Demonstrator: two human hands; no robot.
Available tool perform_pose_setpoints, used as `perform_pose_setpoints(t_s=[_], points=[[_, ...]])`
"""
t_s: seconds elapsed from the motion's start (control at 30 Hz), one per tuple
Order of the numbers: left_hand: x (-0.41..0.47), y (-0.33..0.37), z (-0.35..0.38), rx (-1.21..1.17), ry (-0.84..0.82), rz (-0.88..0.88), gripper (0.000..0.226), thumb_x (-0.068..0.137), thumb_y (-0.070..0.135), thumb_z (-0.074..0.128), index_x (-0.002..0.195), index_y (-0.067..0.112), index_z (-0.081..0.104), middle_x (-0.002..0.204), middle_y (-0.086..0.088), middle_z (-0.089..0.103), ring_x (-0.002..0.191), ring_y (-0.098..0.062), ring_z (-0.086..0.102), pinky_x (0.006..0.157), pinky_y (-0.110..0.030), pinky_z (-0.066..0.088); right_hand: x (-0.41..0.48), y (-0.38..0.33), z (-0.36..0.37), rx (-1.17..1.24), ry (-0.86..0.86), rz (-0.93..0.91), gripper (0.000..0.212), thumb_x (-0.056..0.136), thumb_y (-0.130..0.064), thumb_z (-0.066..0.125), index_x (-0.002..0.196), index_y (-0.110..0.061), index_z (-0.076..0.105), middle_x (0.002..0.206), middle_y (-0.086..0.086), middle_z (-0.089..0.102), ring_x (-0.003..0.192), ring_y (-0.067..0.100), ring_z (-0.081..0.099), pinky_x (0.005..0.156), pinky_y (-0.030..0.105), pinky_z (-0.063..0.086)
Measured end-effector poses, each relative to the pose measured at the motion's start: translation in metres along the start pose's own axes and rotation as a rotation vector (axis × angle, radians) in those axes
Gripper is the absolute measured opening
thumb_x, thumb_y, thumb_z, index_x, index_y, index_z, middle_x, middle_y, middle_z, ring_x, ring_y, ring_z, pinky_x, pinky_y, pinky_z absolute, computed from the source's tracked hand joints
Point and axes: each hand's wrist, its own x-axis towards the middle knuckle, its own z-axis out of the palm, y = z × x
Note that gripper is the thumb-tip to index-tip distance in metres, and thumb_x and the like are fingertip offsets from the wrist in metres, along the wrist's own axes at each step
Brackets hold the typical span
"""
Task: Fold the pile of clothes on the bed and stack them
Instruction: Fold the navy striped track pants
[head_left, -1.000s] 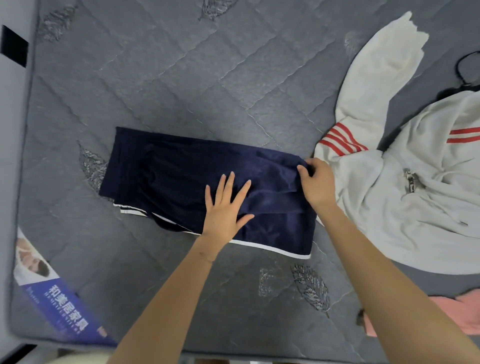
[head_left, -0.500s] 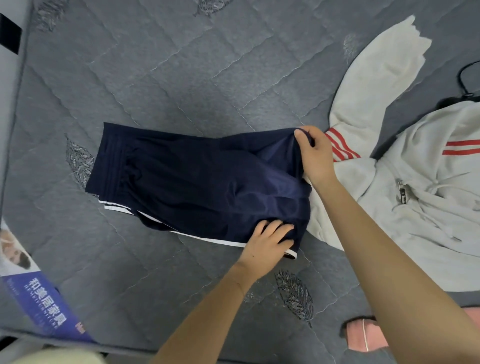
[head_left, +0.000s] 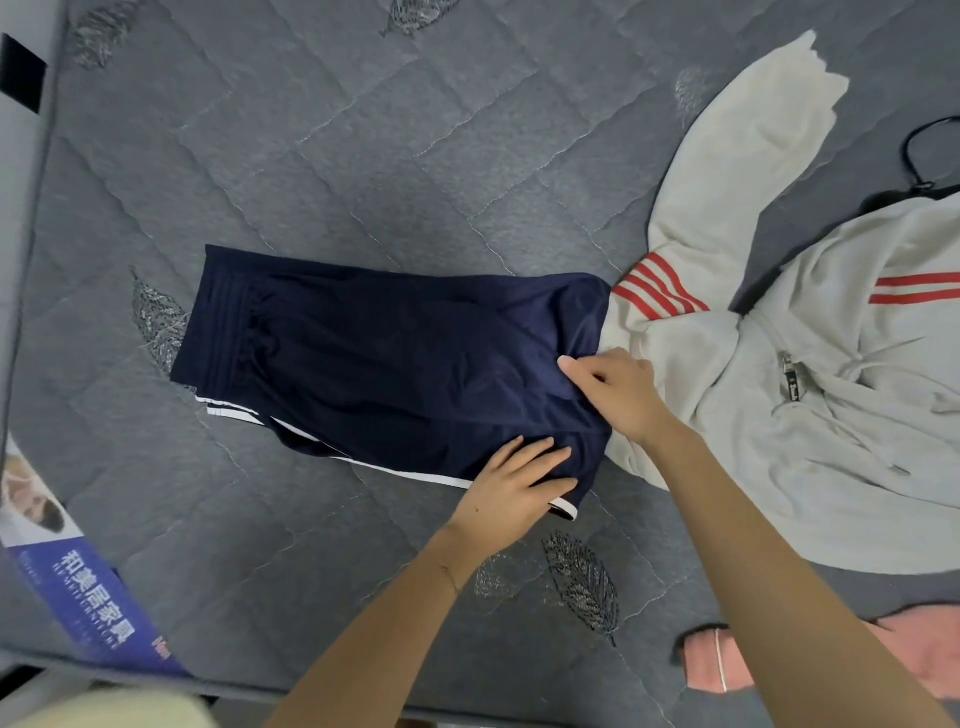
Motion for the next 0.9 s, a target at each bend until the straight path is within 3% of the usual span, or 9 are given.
perform_pose_setpoints(t_s=[0.07,0.13,0.2,0.33,0.47,0.6,0.67,0.77,0.9], points=[[-0.002,0.0,0.001,0.0,-0.002,0.0,0.032,0.07,0.01,0.083,0.101,0.018,0.077,0.123,-0.006,0.067,0.115,-0.027,0.063,0.095,-0.047,0.052,0.0,-0.002,-0.004,-0.057,-0.038,-0.012,0.046,0.096,-0.047,0.052,0.054,-0.029,0.054,0.07,-0.011,0.052,0.086,0.009,0.044,0.091,0.033,0.023],[-0.003,0.001,0.002,-0.004,-0.004,0.003,0.033,0.069,0.009,0.084,0.1,0.018,0.077,0.122,-0.006,0.067,0.115,-0.026,0.064,0.093,-0.045,0.053,0.003,-0.003,-0.01,0.038,-0.019,-0.048,0.046,0.093,-0.038,0.061,0.055,-0.015,0.05,0.062,-0.002,0.048,0.073,0.013,0.045,0.081,0.035,0.031],[-0.004,0.003,0.003,-0.013,-0.012,0.008,0.034,0.069,0.008,0.083,0.101,0.018,0.077,0.124,-0.005,0.067,0.116,-0.026,0.063,0.093,-0.044,0.053,0.005,-0.008,-0.017,0.284,0.029,-0.038,0.044,0.091,-0.031,0.065,0.064,-0.003,0.044,0.065,0.006,0.043,0.066,0.016,0.042,0.068,0.032,0.034],[-0.007,0.003,0.002,0.016,-0.001,0.036,0.035,0.072,0.009,0.081,0.105,0.019,0.076,0.128,-0.005,0.064,0.121,-0.026,0.06,0.097,-0.045,0.051,0.019,-0.019,-0.022,0.391,0.236,-0.052,0.029,0.094,-0.026,0.061,0.073,-0.016,0.045,0.071,-0.004,0.046,0.068,0.008,0.044,0.066,0.017,0.036],[-0.01,0.005,0.004,0.025,0.06,0.062,0.031,0.088,0.014,0.057,0.114,0.021,0.072,0.134,-0.005,0.06,0.127,-0.026,0.055,0.106,-0.047,0.043,0.035,-0.031,-0.02,0.406,0.465,-0.131,0.028,0.094,-0.023,0.062,0.073,-0.022,0.044,0.068,-0.012,0.046,0.062,-0.002,0.043,0.065,0.01,0.037],[-0.009,0.001,0.008,0.042,0.02,0.074,0.035,0.087,0.015,0.062,0.122,0.021,0.068,0.14,-0.005,0.055,0.132,-0.026,0.05,0.108,-0.047,0.041,0.051,-0.037,-0.016,0.347,0.491,-0.176,0.021,0.094,-0.017,0.061,0.078,-0.012,0.048,0.075,-0.005,0.052,0.072,0.008,0.046,0.07,0.018,0.038],[-0.01,-0.003,0.009,0.062,-0.054,0.065,0.036,0.091,0.027,0.063,0.127,0.023,0.064,0.145,-0.005,0.05,0.136,-0.026,0.044,0.111,-0.049,0.036,0.058,-0.031,-0.012,0.303,0.436,-0.131,0.018,0.096,-0.016,0.057,0.083,-0.009,0.047,0.086,0.005,0.055,0.081,0.015,0.047,0.074,0.023,0.038],[-0.013,-0.005,0.011,0.031,-0.106,0.004,0.039,0.098,0.042,0.049,0.131,0.025,0.061,0.149,-0.005,0.045,0.141,-0.026,0.038,0.114,-0.052,0.029,0.063,-0.019,-0.008,0.277,0.333,-0.021,0.014,0.1,-0.019,0.051,0.091,-0.009,0.047,0.083,-0.003,0.051,0.081,0.015,0.046,0.07,0.021,0.033],[-0.009,-0.01,0.008,0.005,0.087,-0.197,0.038,0.097,0.026,0.047,0.132,0.021,0.06,0.145,-0.006,0.05,0.137,-0.027,0.042,0.109,-0.053,0.036,0.054,-0.015,-0.009,0.279,0.497,-0.053,0.014,0.094,-0.016,0.06,0.102,-0.005,0.058,0.098,0.001,0.055,0.093,0.017,0.053,0.089,0.029,0.043]])
